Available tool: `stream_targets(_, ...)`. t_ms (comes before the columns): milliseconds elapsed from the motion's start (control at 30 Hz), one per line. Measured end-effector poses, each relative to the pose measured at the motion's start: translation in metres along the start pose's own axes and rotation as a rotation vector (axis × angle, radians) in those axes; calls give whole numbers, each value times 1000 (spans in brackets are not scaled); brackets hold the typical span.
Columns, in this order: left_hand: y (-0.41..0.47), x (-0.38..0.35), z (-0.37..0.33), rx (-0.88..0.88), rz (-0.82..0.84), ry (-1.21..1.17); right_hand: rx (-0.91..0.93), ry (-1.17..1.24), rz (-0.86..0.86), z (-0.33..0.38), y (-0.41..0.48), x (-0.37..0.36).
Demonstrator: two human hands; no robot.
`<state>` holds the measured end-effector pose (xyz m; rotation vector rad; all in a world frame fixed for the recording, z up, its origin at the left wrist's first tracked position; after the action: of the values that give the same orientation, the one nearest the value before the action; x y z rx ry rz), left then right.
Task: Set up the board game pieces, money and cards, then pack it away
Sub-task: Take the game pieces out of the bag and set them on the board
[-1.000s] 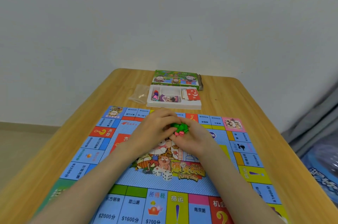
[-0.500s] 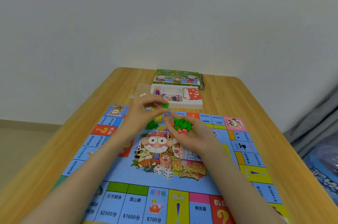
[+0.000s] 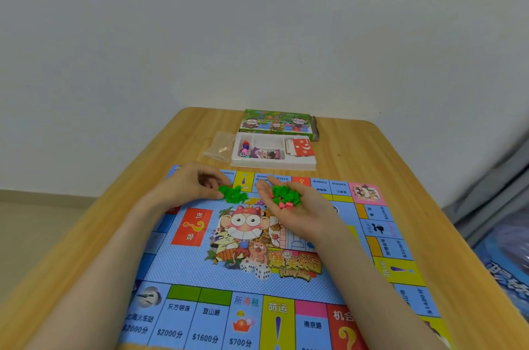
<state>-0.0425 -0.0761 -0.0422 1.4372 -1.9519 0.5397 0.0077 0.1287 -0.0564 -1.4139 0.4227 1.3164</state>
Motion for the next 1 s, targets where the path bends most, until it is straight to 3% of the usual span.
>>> stream_targets(367, -2, -2, -4, -52, 120, 13, 14, -17, -8, -1, 0, 0)
stream_targets(500, -3, -2, -5, -32, 69, 3, 6, -12, -3, 0, 1, 1)
stream_targets(567, -2, -3, -8, -42, 3, 10, 2, -10, -2, 0, 2, 1)
stream_targets(633, 0, -4, -15, -89, -170, 39, -4, -7, 5, 0, 3, 2)
stream_targets(700, -1, -5, -31, -202, -366, 83, -5, -4, 9, 0, 3, 1)
stream_targets(767, -3, -15, -52, -362, -429, 130, -5, 10, 17, -1, 3, 0)
stream_targets(933, -3, -56, -72, -524, -232, 352, -61, 52, 56, -7, 4, -1)
stream_targets(1000, -2, -64, -71, -503, -196, 374, -76, 37, 54, -8, 5, -1)
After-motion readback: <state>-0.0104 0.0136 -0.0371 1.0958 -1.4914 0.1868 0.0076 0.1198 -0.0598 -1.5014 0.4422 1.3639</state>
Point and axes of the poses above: each hand's wrist, its own y-axis towards the middle knuckle, its own x-axis out of the back of the hand, z = x × y, the point moved 4 cm from there along y, towards the middle knuckle, and after that the axes turned 10 degrees about y, right-handed, at the moved point
